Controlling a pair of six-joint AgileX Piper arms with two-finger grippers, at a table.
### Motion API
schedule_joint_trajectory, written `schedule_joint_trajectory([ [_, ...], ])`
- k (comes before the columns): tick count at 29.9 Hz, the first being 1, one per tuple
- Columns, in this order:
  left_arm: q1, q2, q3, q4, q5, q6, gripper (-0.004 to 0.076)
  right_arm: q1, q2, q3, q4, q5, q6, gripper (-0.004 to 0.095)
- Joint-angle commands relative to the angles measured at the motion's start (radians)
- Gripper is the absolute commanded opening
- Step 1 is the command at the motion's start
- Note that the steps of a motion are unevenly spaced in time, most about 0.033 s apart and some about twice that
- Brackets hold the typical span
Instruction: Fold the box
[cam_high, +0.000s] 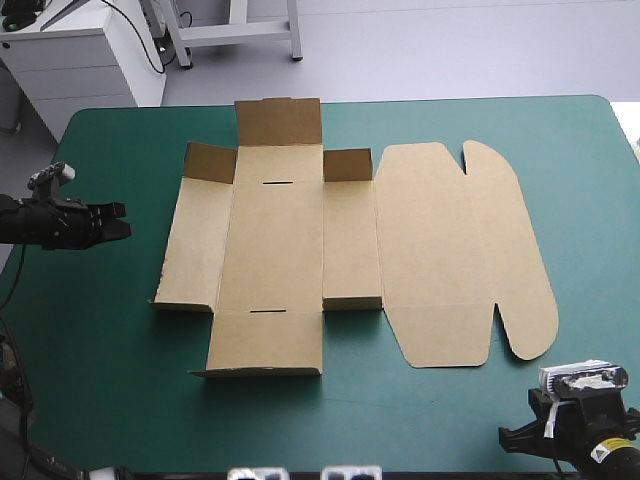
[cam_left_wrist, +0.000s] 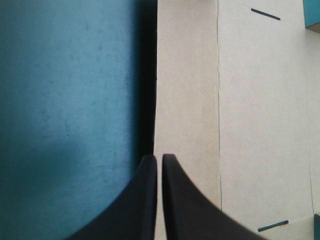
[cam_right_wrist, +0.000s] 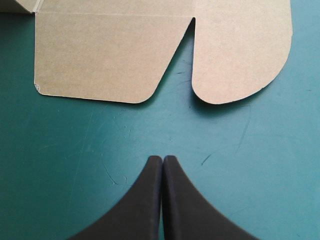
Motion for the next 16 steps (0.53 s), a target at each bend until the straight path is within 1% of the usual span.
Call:
schedule_joint_trajectory([
  [1, 0.003, -0.022, -0.032, -0.051, 0.04, 0.006, 0.0113, 0.003, 0.011, -0.024, 0.013, -0.056, -0.006, -0.002],
  [5, 0.003, 0.01, -0.028, -0.051, 0.098, 0.006, 0.031, 0.003, 0.011, -0.024, 0.013, -0.056, -0.006, -0.002],
  [8, 0.003, 0.039, -0.028, -0.051, 0.101, -0.01, 0.0438, 0.003, 0.011, -0.024, 0.013, -0.056, -0.006, -0.002],
  [9, 0.003, 0.046, -0.028, -0.051, 0.109, -0.03, 0.0457, 0.003, 0.011, -0.024, 0.013, -0.056, -0.006, -0.002],
  [16, 0.003, 0.141, -0.028, -0.057, 0.196, -0.008, 0.0459, 0.003, 0.011, -0.024, 0.013, -0.056, -0.006, -0.002],
])
